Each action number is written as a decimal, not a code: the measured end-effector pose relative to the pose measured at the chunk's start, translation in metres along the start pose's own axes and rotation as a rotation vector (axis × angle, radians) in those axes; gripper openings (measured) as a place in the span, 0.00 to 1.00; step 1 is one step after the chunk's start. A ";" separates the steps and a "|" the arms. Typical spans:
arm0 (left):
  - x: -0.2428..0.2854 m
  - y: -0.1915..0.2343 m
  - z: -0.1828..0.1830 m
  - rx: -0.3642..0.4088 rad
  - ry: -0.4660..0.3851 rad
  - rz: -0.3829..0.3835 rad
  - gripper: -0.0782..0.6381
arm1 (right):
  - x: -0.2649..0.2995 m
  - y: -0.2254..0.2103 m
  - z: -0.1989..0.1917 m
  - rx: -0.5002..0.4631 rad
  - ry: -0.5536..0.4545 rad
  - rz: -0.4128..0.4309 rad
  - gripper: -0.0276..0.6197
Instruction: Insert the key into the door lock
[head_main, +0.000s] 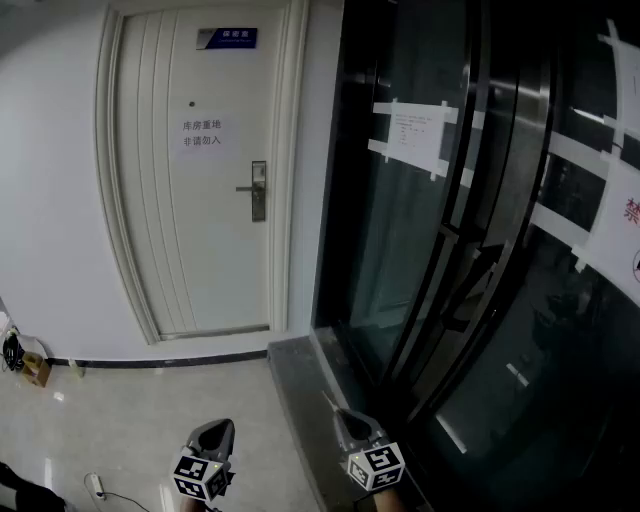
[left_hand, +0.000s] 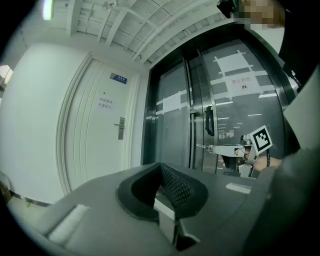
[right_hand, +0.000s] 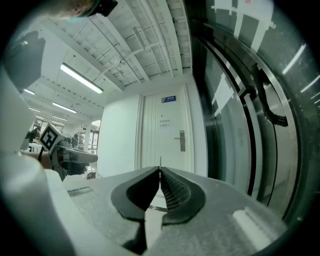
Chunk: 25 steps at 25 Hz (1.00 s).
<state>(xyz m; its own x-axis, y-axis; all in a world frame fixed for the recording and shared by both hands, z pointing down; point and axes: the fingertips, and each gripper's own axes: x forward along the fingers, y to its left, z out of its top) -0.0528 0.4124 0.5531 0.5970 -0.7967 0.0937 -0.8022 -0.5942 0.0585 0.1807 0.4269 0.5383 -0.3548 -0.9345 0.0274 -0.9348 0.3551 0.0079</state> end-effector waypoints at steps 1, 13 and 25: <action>0.001 -0.001 0.000 0.000 0.000 -0.001 0.11 | 0.000 -0.001 0.000 0.000 0.002 -0.001 0.06; 0.009 -0.001 0.013 0.003 -0.017 0.021 0.11 | 0.000 -0.010 0.011 0.013 -0.028 0.024 0.06; 0.028 -0.014 0.017 -0.004 -0.013 0.077 0.11 | 0.004 -0.037 0.007 0.015 -0.030 0.079 0.06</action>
<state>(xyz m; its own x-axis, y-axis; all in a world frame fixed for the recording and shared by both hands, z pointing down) -0.0244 0.3966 0.5385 0.5334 -0.8416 0.0852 -0.8459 -0.5305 0.0557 0.2134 0.4097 0.5314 -0.4275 -0.9040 -0.0023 -0.9040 0.4275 -0.0081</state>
